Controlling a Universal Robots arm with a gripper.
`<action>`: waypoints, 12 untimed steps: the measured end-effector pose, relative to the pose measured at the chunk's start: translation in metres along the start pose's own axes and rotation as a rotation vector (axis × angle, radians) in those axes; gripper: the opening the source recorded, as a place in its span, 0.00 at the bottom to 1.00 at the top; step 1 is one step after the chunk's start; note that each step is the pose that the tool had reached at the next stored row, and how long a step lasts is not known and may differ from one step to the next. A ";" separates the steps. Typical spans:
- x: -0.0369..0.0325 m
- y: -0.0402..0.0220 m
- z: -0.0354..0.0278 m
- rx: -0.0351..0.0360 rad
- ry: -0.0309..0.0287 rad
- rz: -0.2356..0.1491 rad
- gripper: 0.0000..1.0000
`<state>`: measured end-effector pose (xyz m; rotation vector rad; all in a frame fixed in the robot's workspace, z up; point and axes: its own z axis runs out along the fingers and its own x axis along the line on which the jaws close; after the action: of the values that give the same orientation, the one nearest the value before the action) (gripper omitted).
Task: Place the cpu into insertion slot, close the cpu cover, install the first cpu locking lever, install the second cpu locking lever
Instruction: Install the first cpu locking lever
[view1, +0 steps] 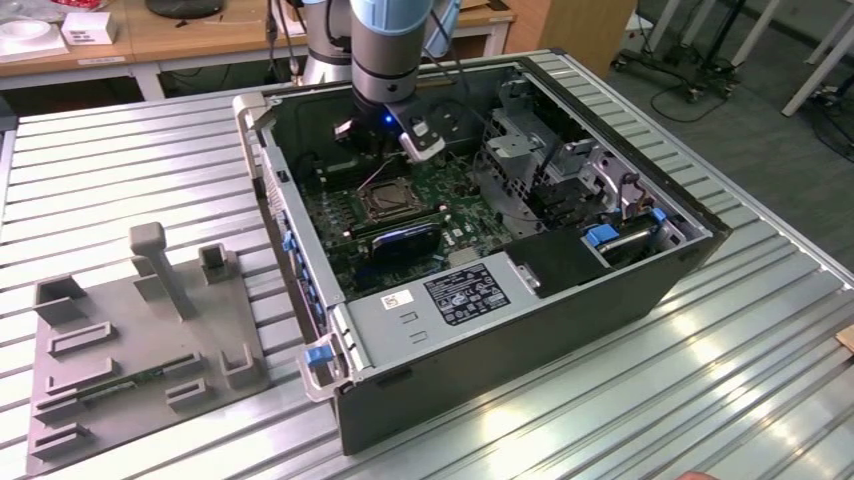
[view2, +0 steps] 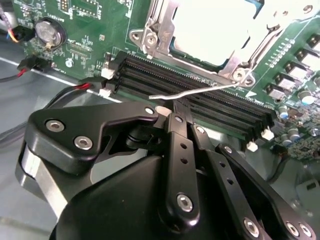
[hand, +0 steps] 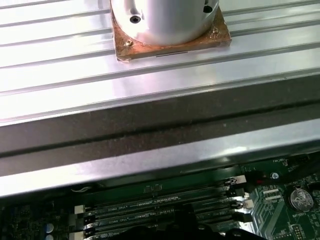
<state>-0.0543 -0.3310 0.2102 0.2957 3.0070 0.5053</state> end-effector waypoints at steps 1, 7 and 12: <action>-0.0001 0.0006 -0.0017 -0.0002 0.0001 0.000 0.10; -0.0005 0.0036 -0.0105 -0.0021 0.0004 0.000 0.10; -0.0011 0.0016 -0.0127 -0.0019 0.0005 0.000 0.10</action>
<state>-0.0543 -0.3338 0.2227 0.2957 3.0068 0.5083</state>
